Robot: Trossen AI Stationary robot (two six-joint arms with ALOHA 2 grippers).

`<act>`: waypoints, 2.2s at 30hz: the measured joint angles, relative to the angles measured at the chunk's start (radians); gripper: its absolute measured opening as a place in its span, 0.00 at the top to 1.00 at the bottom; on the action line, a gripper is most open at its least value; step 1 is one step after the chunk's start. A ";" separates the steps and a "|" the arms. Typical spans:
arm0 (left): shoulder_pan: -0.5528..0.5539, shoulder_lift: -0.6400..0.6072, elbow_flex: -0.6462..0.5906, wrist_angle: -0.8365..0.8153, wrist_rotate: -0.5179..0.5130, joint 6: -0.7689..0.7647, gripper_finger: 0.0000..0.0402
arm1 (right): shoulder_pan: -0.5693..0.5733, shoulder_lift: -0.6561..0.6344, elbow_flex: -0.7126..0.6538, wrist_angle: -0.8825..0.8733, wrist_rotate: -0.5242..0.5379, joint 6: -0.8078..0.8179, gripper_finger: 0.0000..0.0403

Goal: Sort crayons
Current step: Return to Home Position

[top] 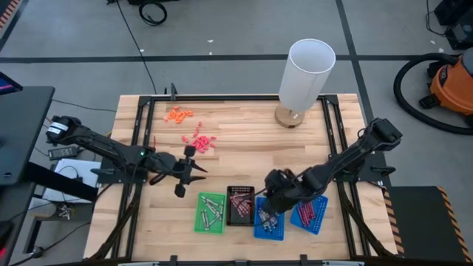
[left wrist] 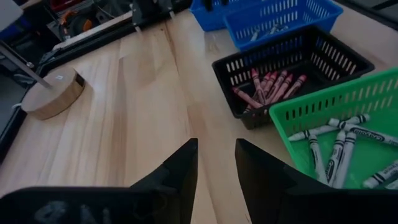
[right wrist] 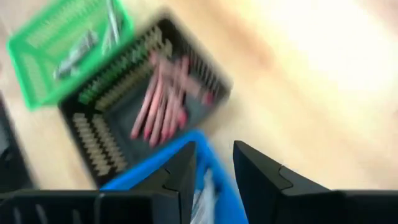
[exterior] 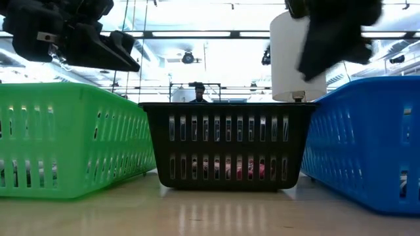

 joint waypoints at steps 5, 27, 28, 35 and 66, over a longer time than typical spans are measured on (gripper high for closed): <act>0.002 -0.049 0.000 -0.011 0.000 0.033 0.71 | -0.016 -0.067 0.000 -0.008 0.211 -0.237 0.72; 0.370 -0.327 -0.047 -0.004 0.068 0.057 0.71 | -0.558 -0.591 -0.454 0.562 0.041 -1.037 0.73; 0.383 -0.334 -0.069 0.014 0.068 0.044 0.71 | -0.576 -0.608 -0.466 0.581 0.038 -1.053 0.74; 0.440 -0.433 -0.166 0.067 0.067 -0.034 0.71 | -0.657 -0.720 -0.524 0.643 0.030 -1.152 0.76; 0.548 -0.995 -0.287 -0.159 0.021 -0.214 0.71 | -0.773 -1.417 -0.930 0.791 0.017 -1.054 0.76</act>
